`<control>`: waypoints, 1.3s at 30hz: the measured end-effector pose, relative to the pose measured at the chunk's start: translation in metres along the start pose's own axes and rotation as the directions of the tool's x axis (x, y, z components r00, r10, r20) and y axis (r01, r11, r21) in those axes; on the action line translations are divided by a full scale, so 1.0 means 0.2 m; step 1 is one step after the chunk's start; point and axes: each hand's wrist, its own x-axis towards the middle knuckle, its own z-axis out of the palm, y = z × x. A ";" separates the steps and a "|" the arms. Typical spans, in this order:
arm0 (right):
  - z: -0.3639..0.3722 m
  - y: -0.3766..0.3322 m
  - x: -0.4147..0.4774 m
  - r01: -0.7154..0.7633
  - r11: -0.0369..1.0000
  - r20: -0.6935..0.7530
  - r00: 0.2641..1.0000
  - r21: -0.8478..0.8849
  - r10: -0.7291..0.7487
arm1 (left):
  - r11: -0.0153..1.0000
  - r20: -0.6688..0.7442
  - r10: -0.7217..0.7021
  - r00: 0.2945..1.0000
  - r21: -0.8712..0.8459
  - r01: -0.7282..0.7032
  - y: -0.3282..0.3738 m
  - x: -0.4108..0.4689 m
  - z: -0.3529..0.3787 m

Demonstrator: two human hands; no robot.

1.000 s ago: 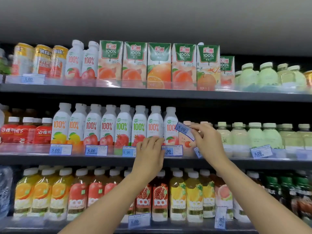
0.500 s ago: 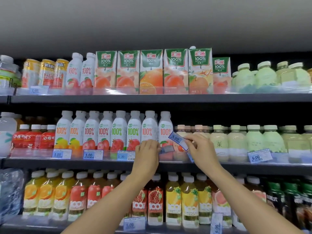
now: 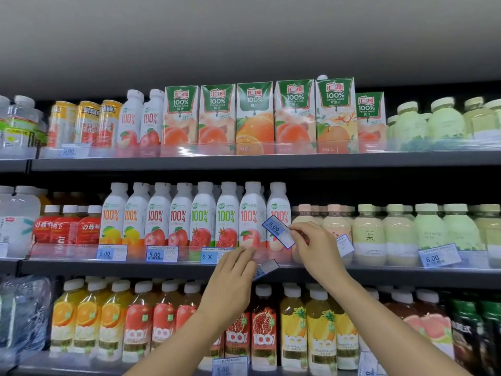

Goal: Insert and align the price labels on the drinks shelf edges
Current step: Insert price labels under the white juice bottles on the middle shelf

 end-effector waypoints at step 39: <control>0.08 -0.03 -0.06 0.341 0.847 0.282 0.929 -0.408 -0.238 | 0.986 -0.103 -0.060 0.993 -0.158 0.043 0.03 0.08 0.03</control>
